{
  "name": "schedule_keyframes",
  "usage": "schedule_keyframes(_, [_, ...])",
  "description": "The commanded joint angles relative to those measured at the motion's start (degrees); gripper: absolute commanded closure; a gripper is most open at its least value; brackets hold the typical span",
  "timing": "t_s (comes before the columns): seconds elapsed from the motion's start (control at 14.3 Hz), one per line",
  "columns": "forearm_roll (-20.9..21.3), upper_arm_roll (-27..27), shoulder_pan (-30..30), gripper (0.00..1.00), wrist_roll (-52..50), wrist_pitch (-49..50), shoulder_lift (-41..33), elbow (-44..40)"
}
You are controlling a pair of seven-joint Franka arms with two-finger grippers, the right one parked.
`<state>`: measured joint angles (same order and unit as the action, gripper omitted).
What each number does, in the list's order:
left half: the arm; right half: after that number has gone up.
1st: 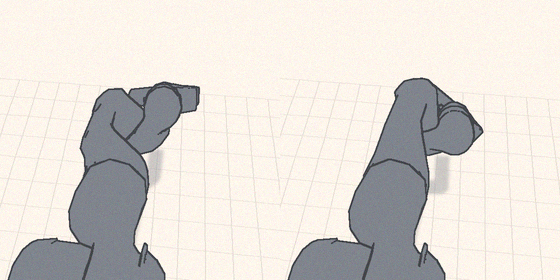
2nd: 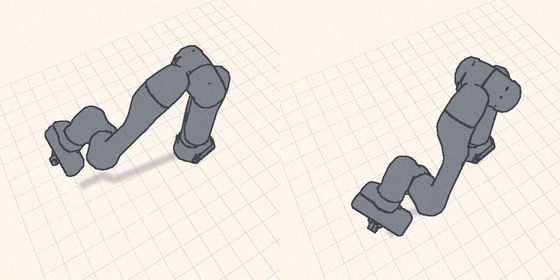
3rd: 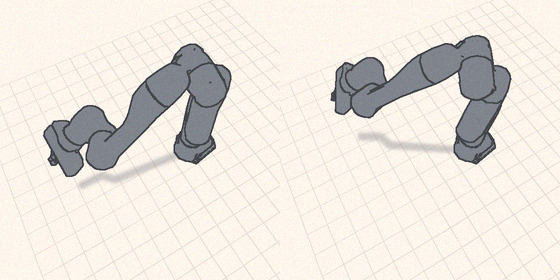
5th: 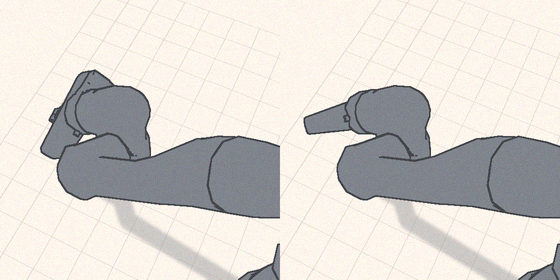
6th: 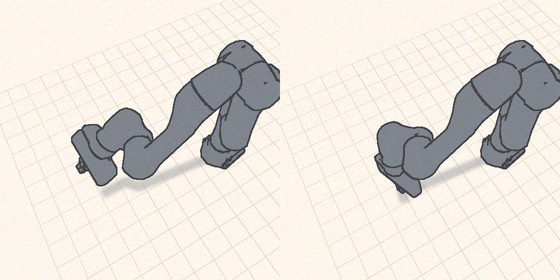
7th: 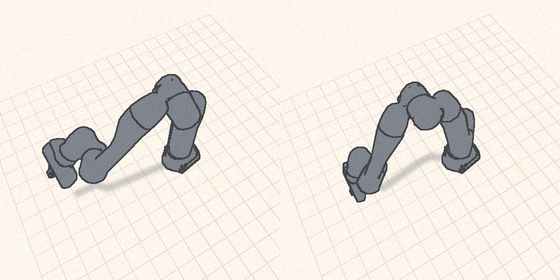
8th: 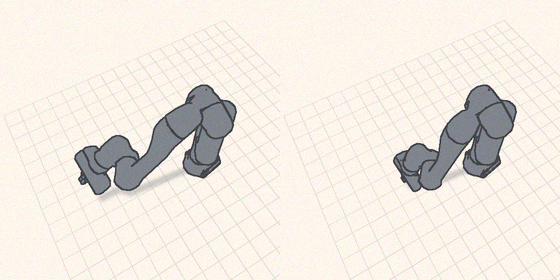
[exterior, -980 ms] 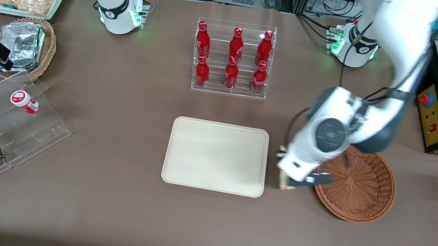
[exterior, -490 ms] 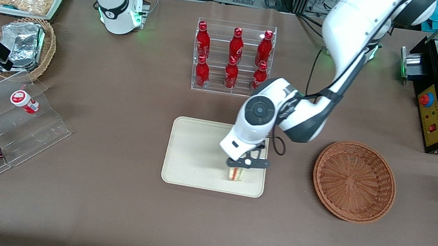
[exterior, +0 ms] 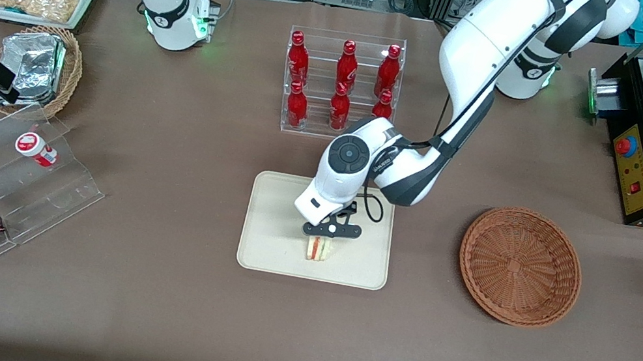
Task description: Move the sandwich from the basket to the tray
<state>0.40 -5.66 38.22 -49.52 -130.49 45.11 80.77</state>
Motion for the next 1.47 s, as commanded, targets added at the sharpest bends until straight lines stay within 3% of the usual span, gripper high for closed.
schedule_keyframes(0.0, [-0.31,0.21,0.36,0.00,-1.11,0.67,-0.89,-1.23])
schedule_keyframes(0.49, [0.75,3.02,-1.83,0.00,-0.05,22.27,-17.05,1.13])
schedule_keyframes(0.84, [0.75,3.38,-9.29,0.00,0.21,29.76,-21.55,4.47])
schedule_keyframes(1.4, [0.84,3.38,-25.20,0.00,22.59,30.29,-36.82,22.38])
